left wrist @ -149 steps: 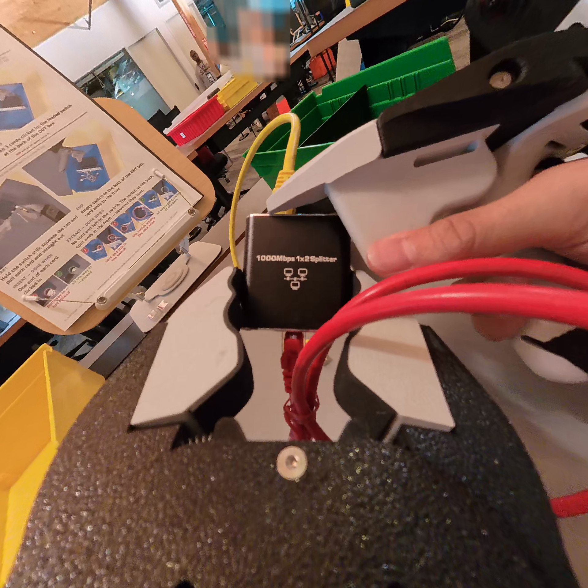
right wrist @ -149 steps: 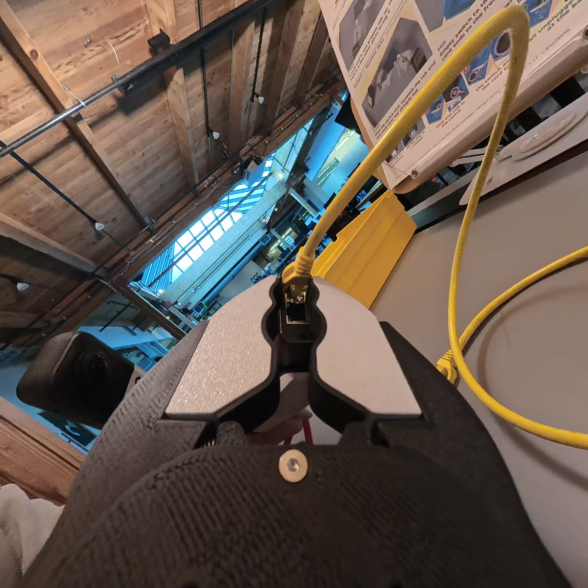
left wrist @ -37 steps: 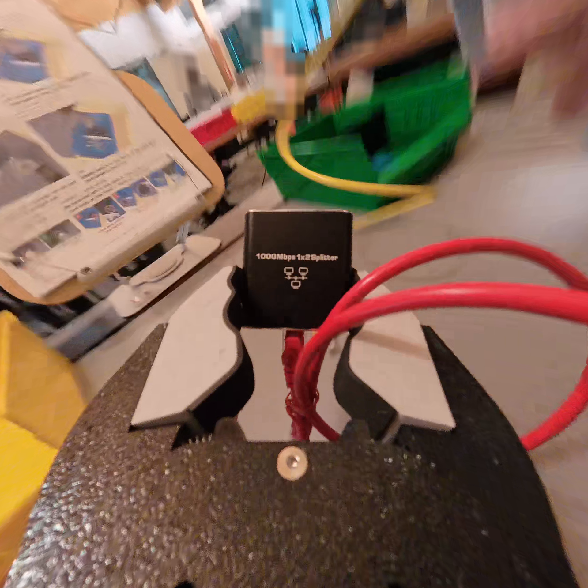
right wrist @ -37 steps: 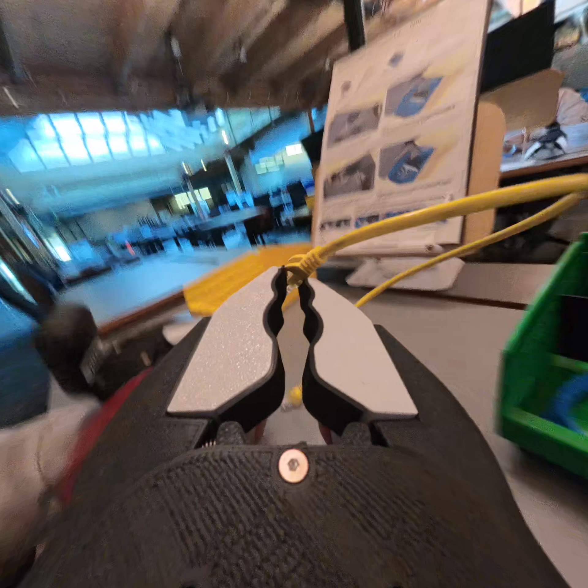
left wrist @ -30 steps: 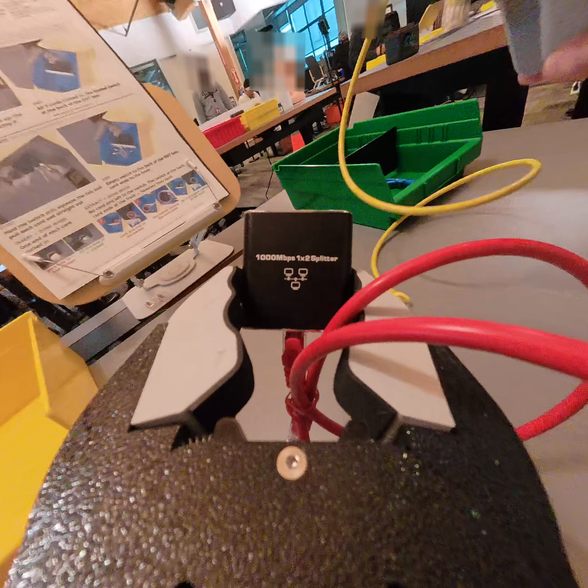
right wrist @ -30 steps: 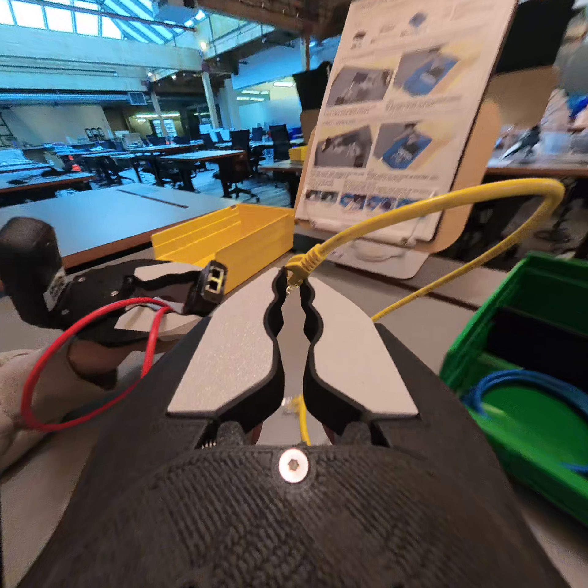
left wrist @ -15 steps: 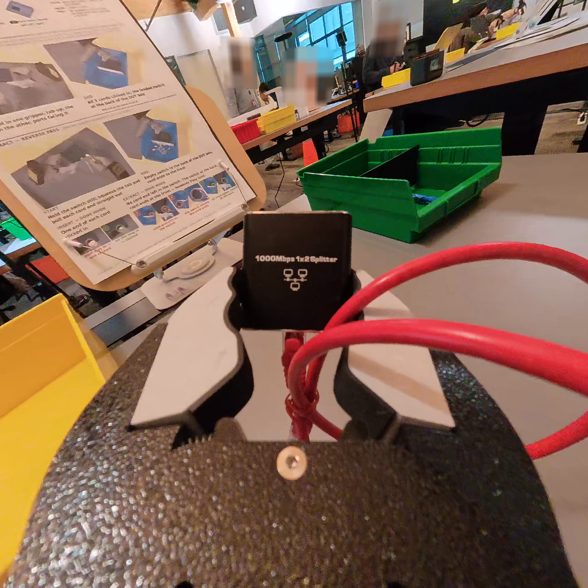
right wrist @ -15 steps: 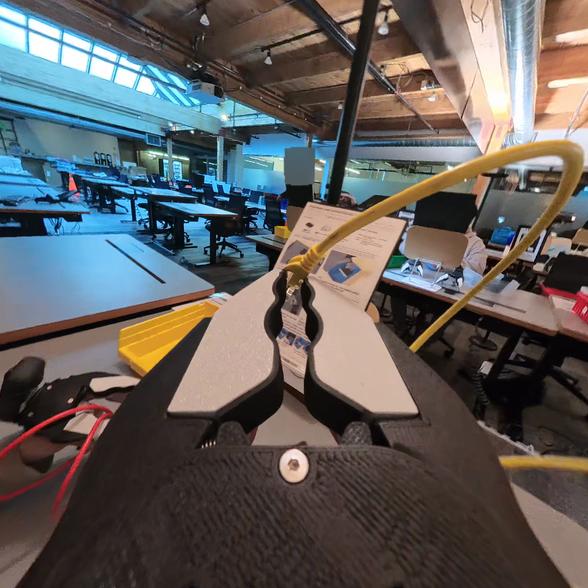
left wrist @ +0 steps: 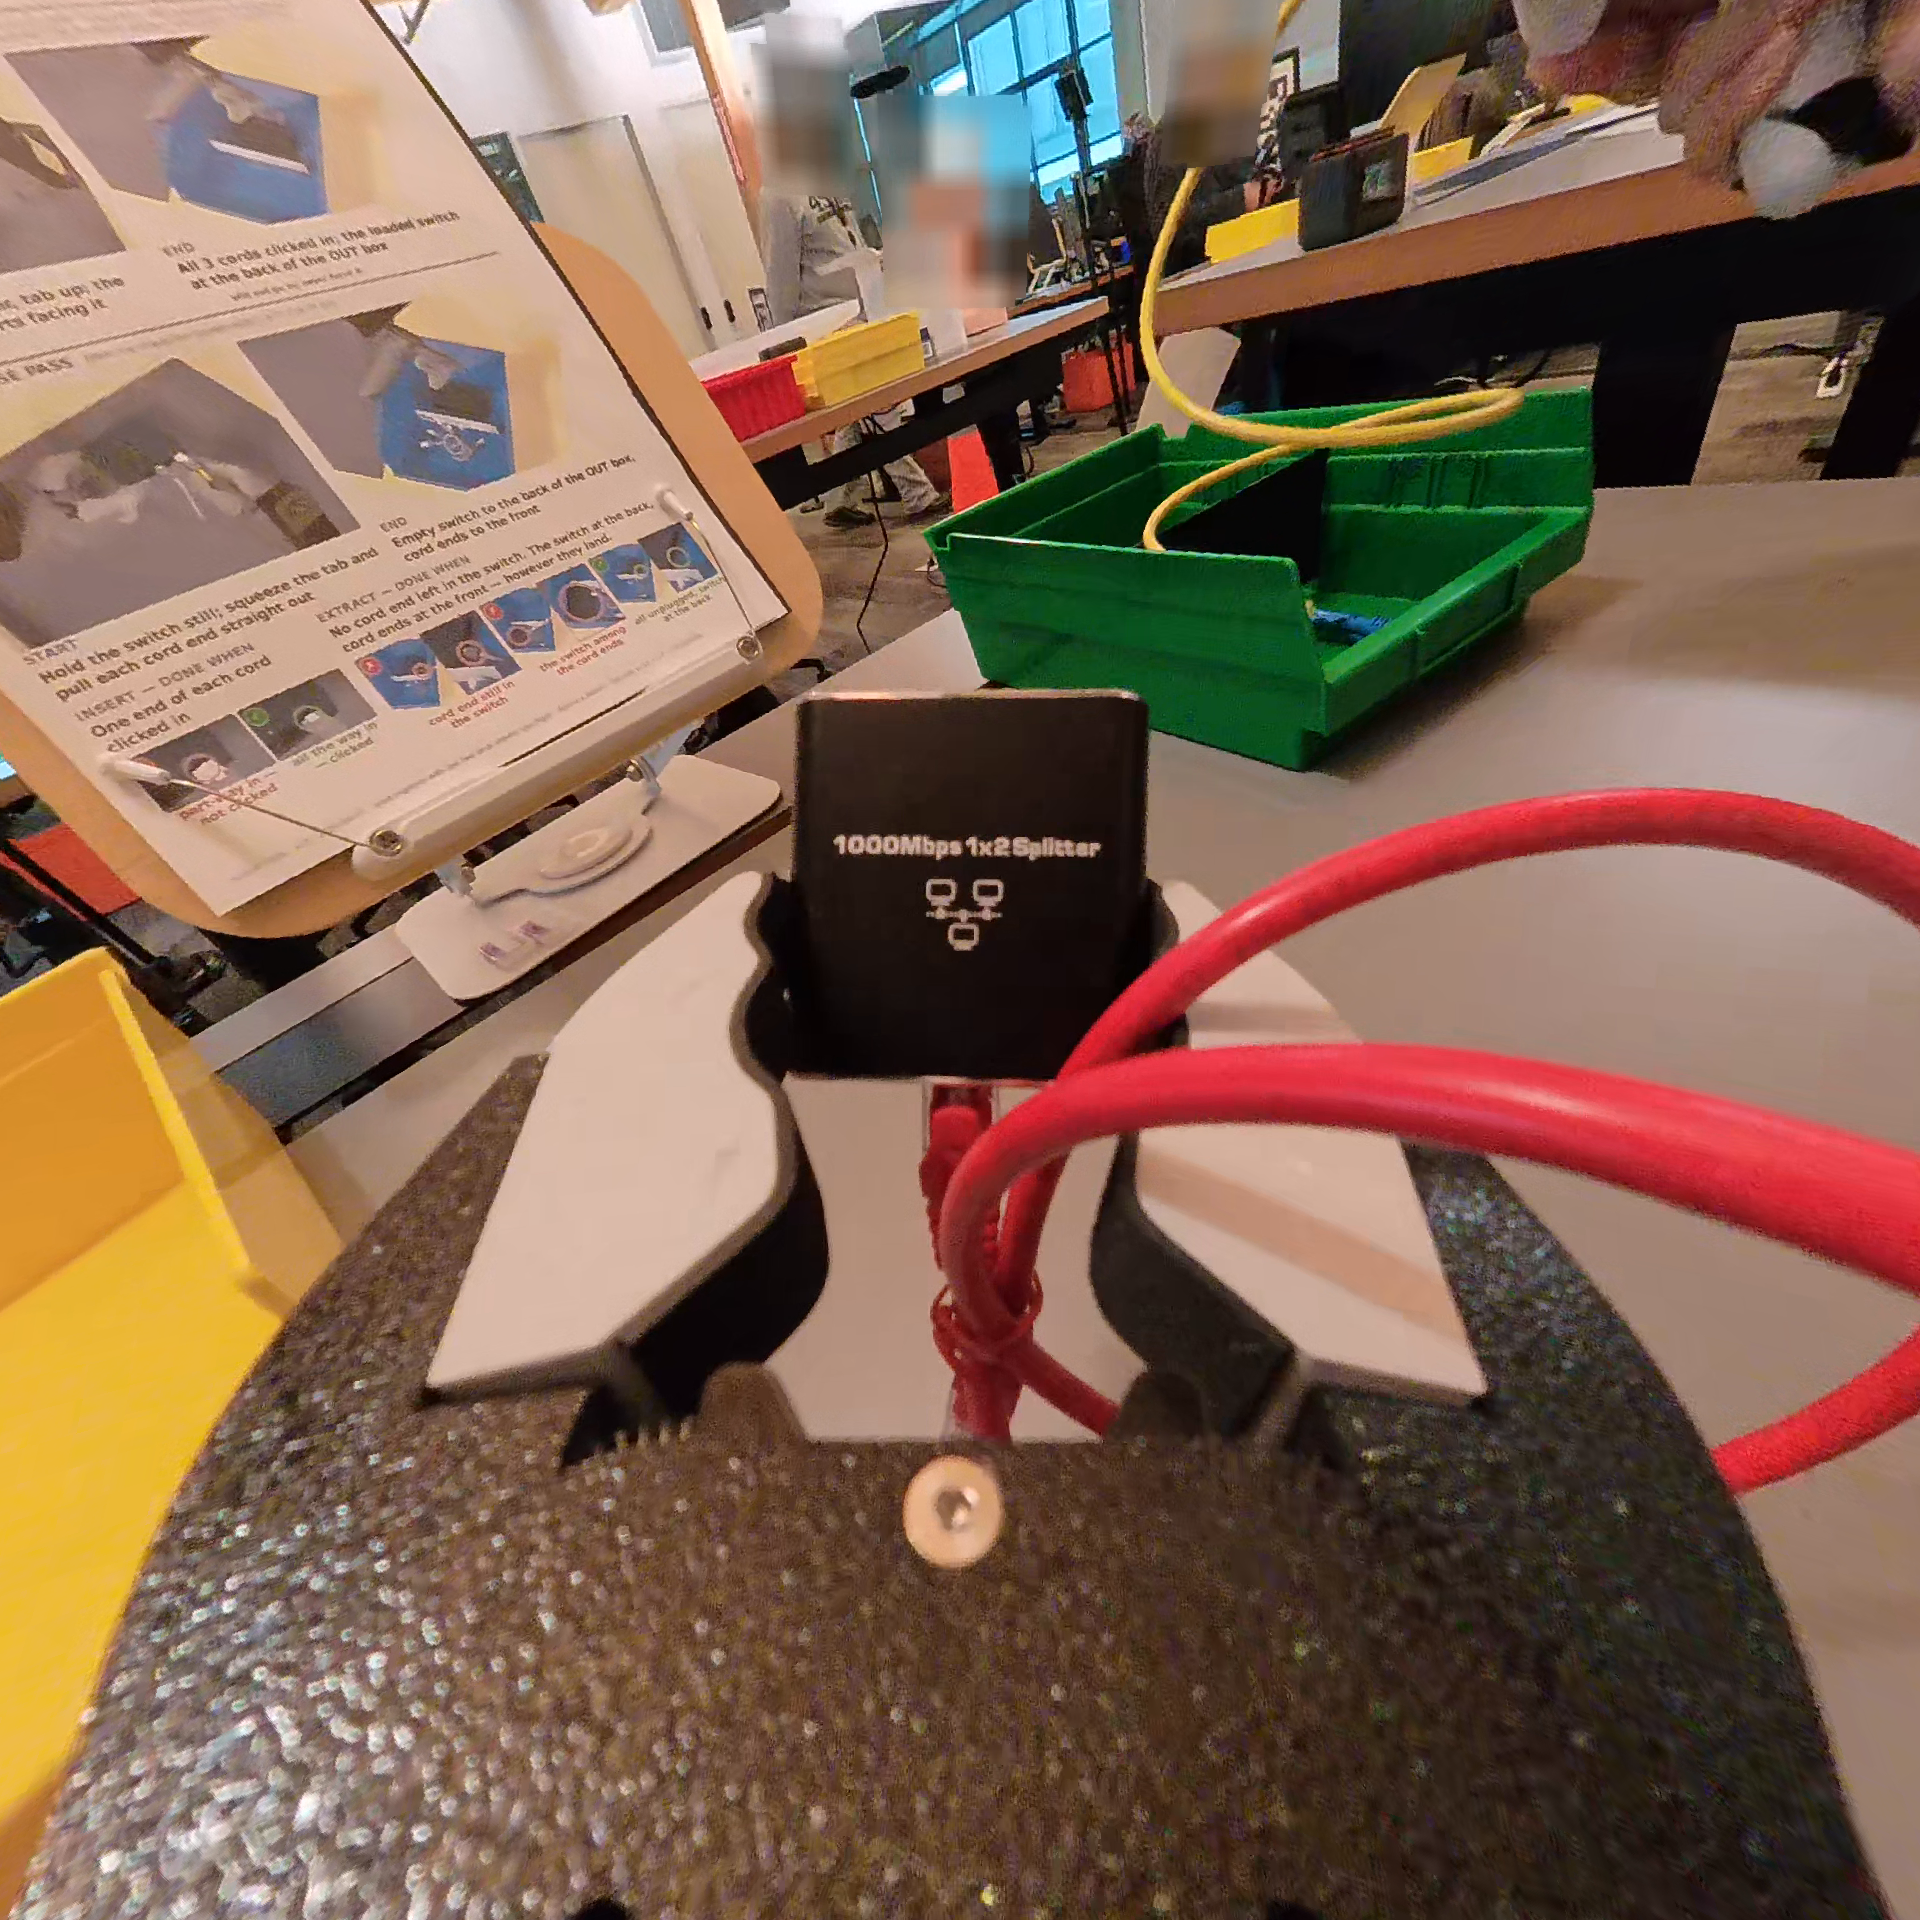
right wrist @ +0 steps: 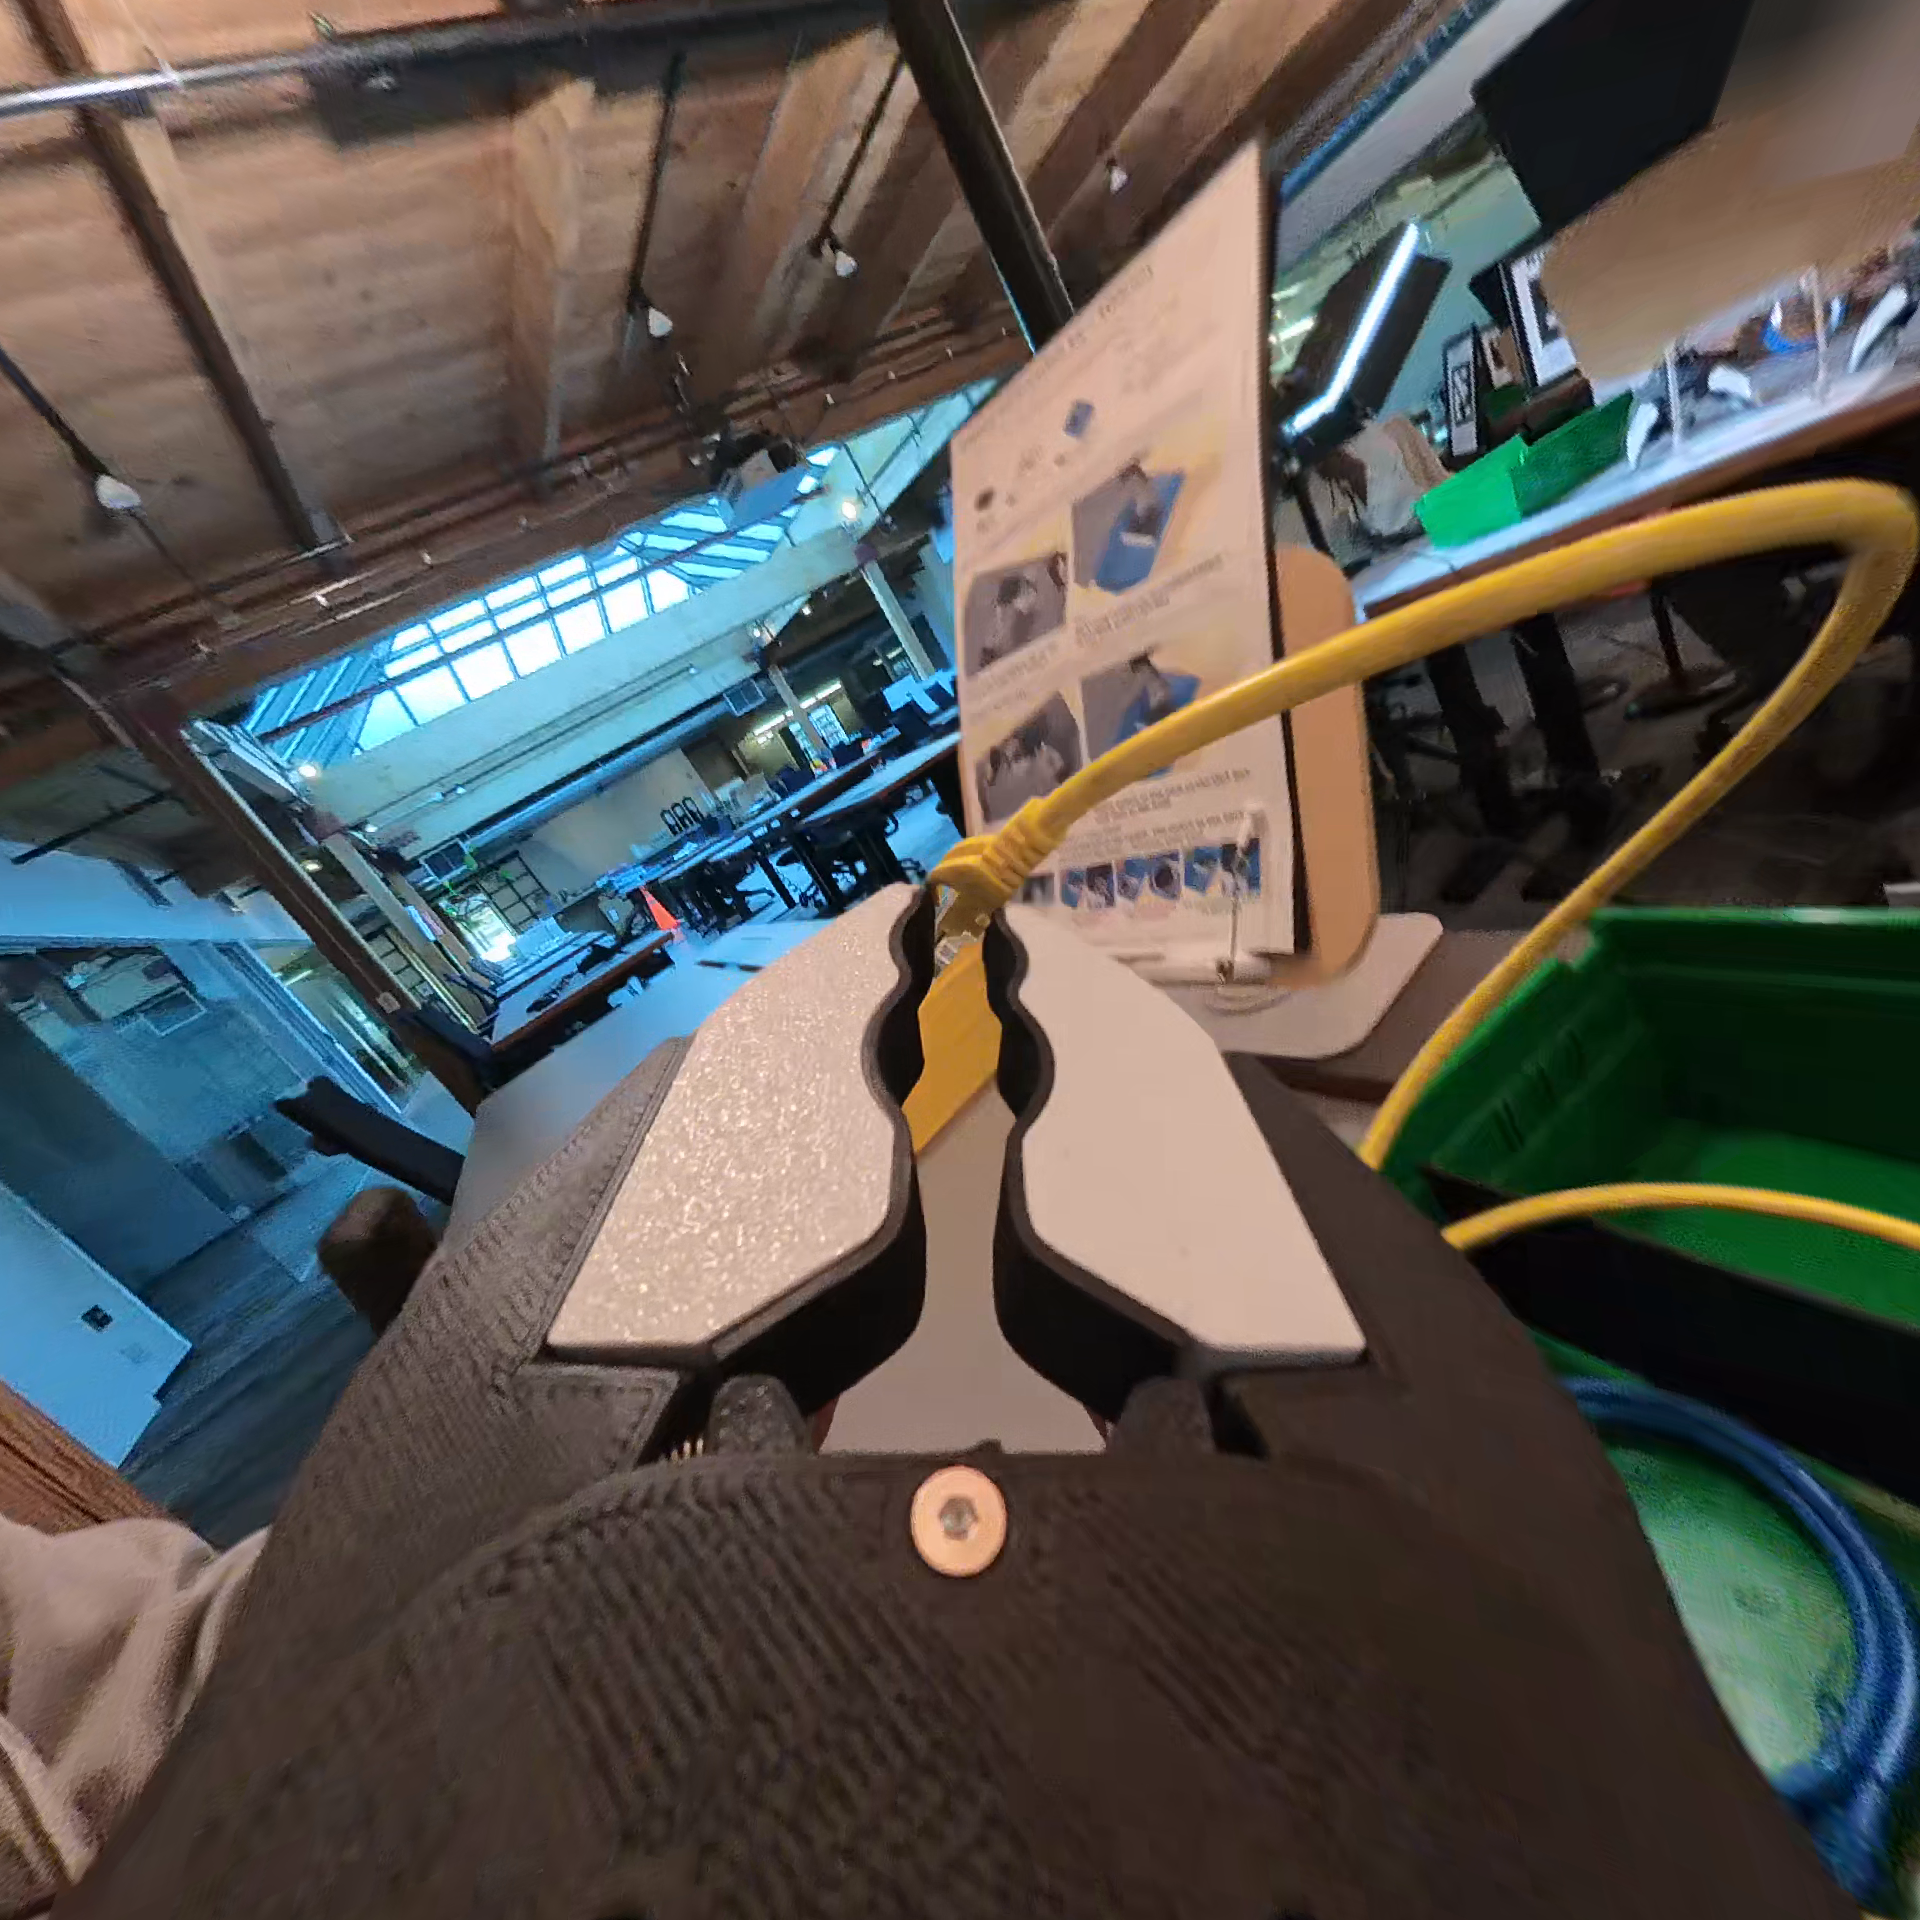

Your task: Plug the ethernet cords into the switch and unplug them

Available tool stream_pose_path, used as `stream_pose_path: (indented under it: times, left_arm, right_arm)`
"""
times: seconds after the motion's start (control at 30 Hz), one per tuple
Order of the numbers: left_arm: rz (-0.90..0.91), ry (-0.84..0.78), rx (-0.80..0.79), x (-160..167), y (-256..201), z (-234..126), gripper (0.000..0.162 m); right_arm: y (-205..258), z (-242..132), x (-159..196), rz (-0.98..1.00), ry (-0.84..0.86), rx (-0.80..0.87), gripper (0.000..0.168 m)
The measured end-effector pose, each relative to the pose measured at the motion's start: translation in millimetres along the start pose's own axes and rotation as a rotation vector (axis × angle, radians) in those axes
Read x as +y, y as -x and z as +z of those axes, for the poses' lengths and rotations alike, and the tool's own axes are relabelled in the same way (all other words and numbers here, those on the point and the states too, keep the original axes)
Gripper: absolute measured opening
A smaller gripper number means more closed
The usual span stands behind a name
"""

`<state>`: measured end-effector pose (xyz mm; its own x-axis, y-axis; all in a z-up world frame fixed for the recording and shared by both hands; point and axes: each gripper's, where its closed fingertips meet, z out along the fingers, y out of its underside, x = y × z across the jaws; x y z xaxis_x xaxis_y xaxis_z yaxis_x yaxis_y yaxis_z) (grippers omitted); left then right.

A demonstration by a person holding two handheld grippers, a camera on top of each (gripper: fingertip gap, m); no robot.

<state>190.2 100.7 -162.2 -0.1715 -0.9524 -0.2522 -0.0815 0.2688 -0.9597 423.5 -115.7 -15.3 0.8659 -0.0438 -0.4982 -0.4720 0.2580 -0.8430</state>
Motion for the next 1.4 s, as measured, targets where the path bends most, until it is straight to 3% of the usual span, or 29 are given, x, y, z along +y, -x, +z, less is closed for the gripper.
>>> stream_pose_path:
  times: [0.03,0.2,0.53,0.6,0.67,0.77,0.87,1.0,1.2,1.27,1.33,1.4]
  left_arm:
    - [-0.002,0.002,0.003,0.7,-0.4,0.3,0.063]
    - [-0.005,0.005,0.004,3.6,1.0,2.0,0.063]
    - [-0.002,0.015,0.018,10.4,-4.8,7.4,0.063]
    - [-0.001,0.015,0.022,10.2,-6.4,8.4,0.063]
    - [0.0,0.014,0.025,10.9,-9.5,7.7,0.063]
    - [0.0,0.015,0.024,9.9,-8.7,7.6,0.063]
    - [-0.005,0.016,0.023,10.4,-6.7,9.0,0.063]
    - [-0.025,0.009,0.031,9.7,-7.3,8.7,0.063]
    - [0.029,0.004,0.08,0.6,-22.2,9.5,0.063]
    - [0.073,0.004,0.095,-5.6,-28.3,9.2,0.063]
    - [0.136,0.002,0.097,-12.1,-33.6,6.7,0.063]
    - [0.211,-0.001,0.098,-17.7,-40.5,4.4,0.063]
  right_arm:
    - [-6.4,-4.1,8.5,0.002,0.002,0.011,0.011]
    - [-51.4,-22.5,57.2,0.0,0.13,0.211,0.011]
    - [-130.5,-73.5,168.2,-0.212,0.866,0.66,0.009]
    - [-144.9,-94.4,169.4,-0.289,0.962,0.795,0.019]
    - [-145.9,-101.1,167.5,-0.286,0.947,0.84,0.028]
    - [-135.3,-111.8,164.3,-0.204,0.91,0.884,0.053]
    - [-115.8,-123.3,156.5,-0.27,0.887,0.944,0.086]
    - [-46.1,-72.3,161.9,-0.35,0.665,0.719,0.097]
    - [120.3,51.7,224.2,-0.064,0.422,-0.008,0.071]
    - [146.5,71.4,249.1,-0.022,0.473,-0.112,0.067]
    - [156.3,85.8,266.5,-0.02,0.505,-0.146,0.076]
    - [171.7,94.8,268.1,0.007,0.467,-0.219,0.065]
